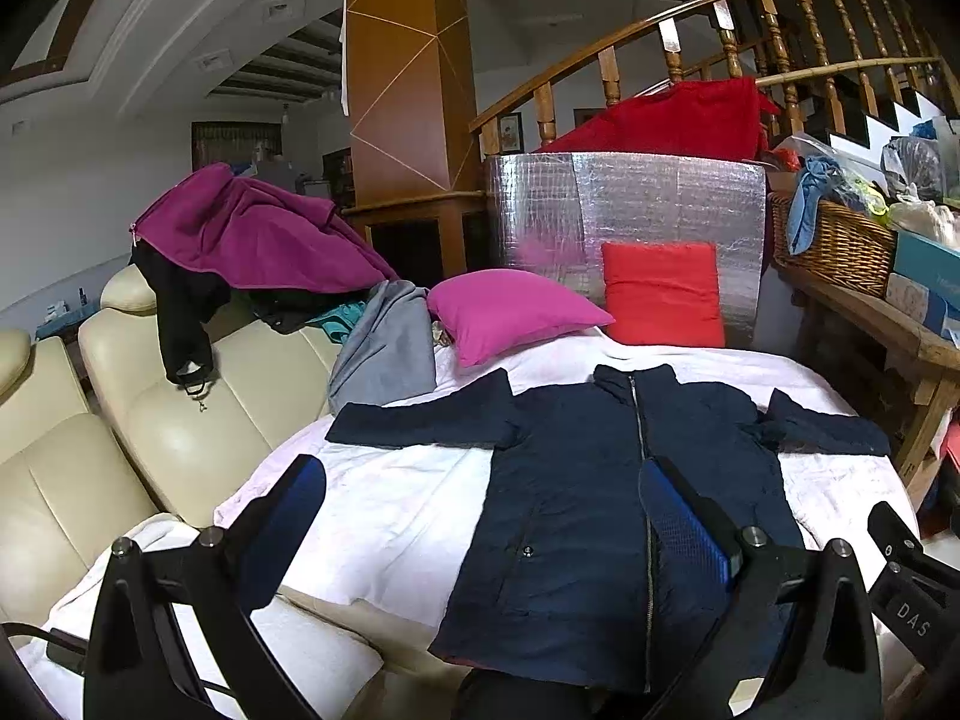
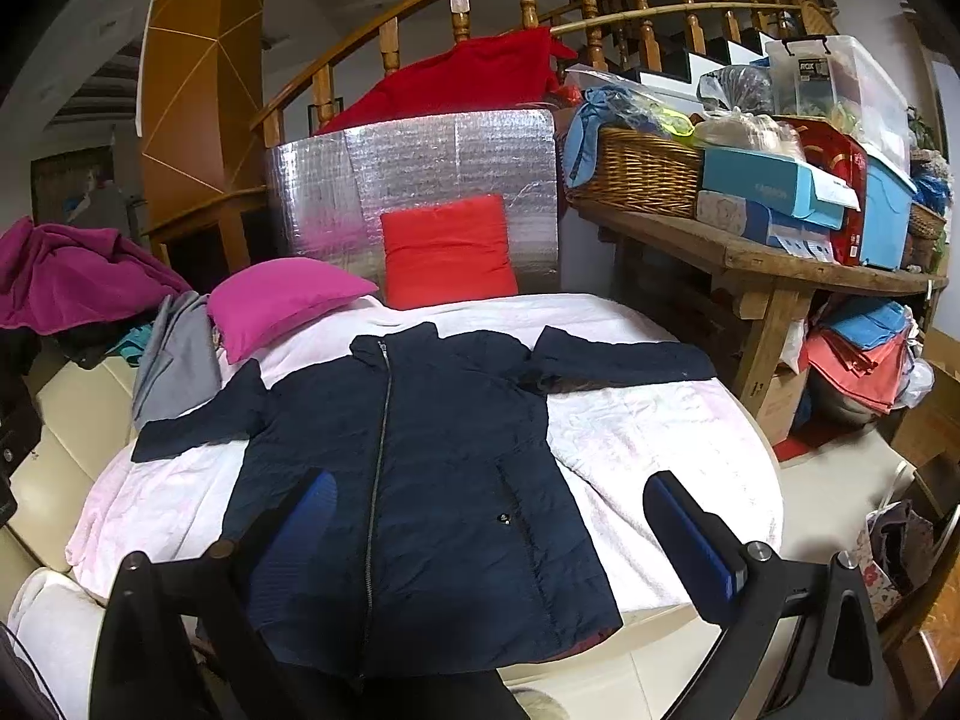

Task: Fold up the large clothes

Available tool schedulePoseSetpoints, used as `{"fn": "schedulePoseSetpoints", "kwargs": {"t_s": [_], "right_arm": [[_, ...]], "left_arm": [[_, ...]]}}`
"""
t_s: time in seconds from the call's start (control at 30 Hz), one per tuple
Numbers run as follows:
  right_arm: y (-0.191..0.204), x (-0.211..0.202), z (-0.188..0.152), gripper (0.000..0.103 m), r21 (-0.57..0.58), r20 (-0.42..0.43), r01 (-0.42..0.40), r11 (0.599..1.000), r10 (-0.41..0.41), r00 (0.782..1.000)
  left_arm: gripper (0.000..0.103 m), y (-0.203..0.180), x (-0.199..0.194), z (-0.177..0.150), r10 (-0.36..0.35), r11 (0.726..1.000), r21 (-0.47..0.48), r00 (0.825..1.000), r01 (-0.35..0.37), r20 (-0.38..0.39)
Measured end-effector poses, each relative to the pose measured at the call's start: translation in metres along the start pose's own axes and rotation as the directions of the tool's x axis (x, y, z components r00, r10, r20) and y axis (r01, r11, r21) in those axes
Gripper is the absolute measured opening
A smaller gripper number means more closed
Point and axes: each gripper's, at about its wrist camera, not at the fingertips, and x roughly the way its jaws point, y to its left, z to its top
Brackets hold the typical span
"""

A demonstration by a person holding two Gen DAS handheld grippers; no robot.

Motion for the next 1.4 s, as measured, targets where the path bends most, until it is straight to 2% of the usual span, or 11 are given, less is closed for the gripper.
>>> {"fn": "schedulePoseSetpoints", "kwargs": {"t_s": [1.4], "right_arm": [[0.0022, 0.0000, -0.0012, 0.103, -0.006, -0.011, -0.012, 1.000, 0.012, 1.000]], "left_arm": [[0.103, 0.0066, 0.0024, -0.0037, -0.008, 1.000, -0.011, 1.000, 0.008, -0.006]]}}
